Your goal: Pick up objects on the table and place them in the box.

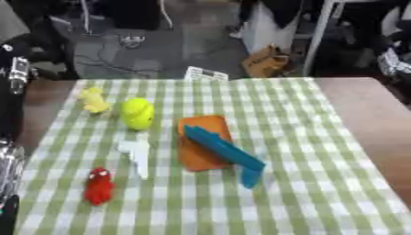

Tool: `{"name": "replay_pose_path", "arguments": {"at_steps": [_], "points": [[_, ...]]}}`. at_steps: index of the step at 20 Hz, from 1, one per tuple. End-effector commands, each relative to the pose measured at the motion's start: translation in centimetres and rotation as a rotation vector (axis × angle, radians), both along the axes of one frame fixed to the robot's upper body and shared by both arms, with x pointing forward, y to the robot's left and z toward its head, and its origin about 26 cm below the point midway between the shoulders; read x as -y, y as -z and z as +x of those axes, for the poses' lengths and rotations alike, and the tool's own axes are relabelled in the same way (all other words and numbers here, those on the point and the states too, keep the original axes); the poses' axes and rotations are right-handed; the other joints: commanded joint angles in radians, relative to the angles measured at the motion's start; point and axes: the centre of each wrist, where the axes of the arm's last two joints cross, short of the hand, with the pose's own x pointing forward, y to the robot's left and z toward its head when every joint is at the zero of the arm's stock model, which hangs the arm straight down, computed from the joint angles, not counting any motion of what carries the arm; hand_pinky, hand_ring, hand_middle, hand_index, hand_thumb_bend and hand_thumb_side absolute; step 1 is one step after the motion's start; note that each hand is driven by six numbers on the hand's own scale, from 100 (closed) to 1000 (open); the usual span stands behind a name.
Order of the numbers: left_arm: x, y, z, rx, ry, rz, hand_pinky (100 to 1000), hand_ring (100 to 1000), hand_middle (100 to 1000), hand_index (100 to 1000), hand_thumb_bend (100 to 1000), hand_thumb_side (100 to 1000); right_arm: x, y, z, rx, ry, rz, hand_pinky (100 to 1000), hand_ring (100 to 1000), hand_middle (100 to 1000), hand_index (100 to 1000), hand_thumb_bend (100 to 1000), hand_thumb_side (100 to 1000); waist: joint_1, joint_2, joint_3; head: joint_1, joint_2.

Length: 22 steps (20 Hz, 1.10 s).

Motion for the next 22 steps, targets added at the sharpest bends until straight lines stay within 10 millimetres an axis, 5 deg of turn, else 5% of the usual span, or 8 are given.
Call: {"name": "replay_pose_path", "arguments": {"at_steps": [1,10,11,21,22], "points": [[-2.2,-0.6,-0.3,-0.036,-0.084,0.165,542,713,759,849,164,795,0.1,-0.8,0.2,0.022,0.002,-0.018,357,560,631,876,346,629,-0.003,0.005,0.001,-0.005,-0.014],[-4.8,-0.1,-0.7,-0.276,-0.108,0.653,554,727,769,848,296,783,0.1,-0.8,0.3,0.022,0.0,-0.022,357,560,631,876,347,629,0.004,0.005,-0.007,-0.007,-0.018],[-4.9,-0.1,-0.7,-0.293,-0.103,0.691,587,761,798,849,438,779,0.1,-0.8,0.3,0.022,0.001,-0.023,357,559,630,876,348,629,0.004,0.005,-0.008,-0.007,-0.019],[-4.7,-0.5,0.2,-0.61,0.174,1.307,611,755,787,824,876,719,0.1,-0.8,0.4,0.02,-0.002,-0.025,357,559,630,876,351,630,0.009,0.001,-0.016,-0.009,-0.019],[-4.6,-0.5,0.3,-0.637,0.195,1.346,605,736,769,816,973,678,0.1,-0.8,0.4,0.02,-0.002,-0.025,357,559,630,876,351,630,0.009,0.001,-0.016,-0.01,-0.019]]}}
